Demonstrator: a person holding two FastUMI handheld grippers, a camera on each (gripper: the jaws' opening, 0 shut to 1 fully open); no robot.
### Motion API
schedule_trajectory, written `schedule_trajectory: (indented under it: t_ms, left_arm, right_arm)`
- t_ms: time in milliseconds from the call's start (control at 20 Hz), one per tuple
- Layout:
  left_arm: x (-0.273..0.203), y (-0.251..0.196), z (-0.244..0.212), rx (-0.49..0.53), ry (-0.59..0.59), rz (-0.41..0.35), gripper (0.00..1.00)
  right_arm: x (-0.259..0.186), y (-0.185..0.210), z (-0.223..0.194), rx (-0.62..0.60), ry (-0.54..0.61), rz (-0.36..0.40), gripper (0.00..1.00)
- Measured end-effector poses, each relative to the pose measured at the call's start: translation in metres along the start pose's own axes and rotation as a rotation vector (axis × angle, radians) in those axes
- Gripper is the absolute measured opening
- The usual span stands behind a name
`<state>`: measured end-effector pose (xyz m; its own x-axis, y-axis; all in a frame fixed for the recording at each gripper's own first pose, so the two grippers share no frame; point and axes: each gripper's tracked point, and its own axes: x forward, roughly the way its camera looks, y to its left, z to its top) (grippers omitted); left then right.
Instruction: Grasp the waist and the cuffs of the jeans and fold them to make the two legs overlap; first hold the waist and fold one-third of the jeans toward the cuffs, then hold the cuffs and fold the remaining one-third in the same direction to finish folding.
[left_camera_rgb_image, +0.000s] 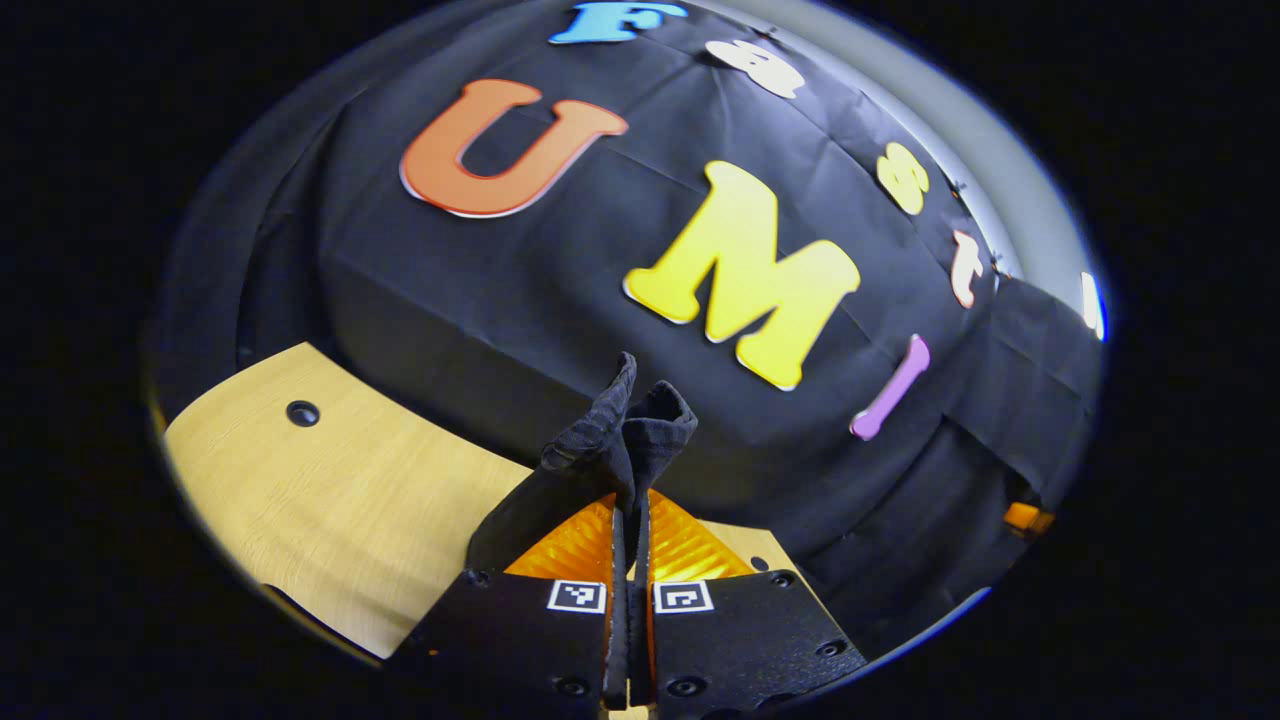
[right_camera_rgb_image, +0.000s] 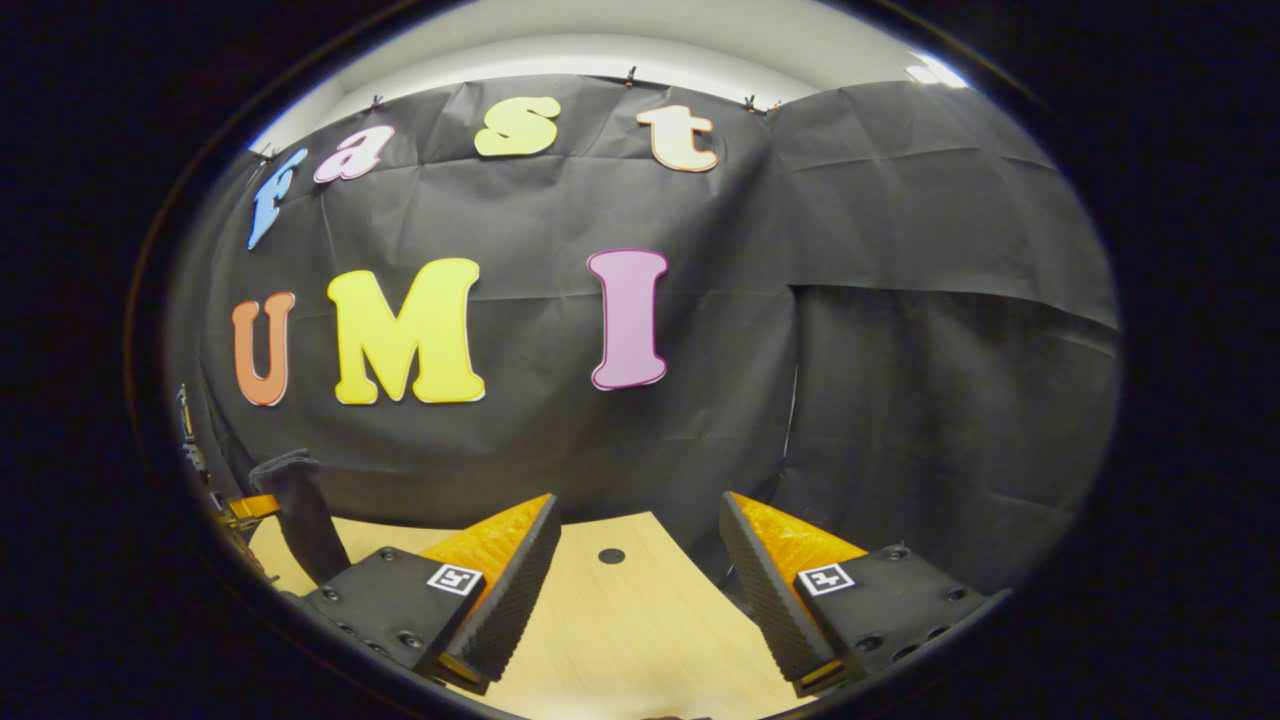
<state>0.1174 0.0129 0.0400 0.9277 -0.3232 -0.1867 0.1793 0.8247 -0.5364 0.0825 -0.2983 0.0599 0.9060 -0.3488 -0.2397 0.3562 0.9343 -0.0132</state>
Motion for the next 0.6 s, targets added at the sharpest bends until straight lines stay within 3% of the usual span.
schedule_trajectory:
  t_ms: [350, 600]
  left_arm:
    - [0.048, -0.049, -0.088, 0.201, 0.118, -0.085, 0.04]
    - [0.063, -0.060, -0.172, 0.332, 0.280, -0.117, 0.04]
  right_arm:
    - [-0.015, -0.030, -0.007, 0.003, 0.011, -0.065, 0.99]
    - [-0.027, -0.051, -0.005, 0.003, 0.001, -0.117, 0.99]
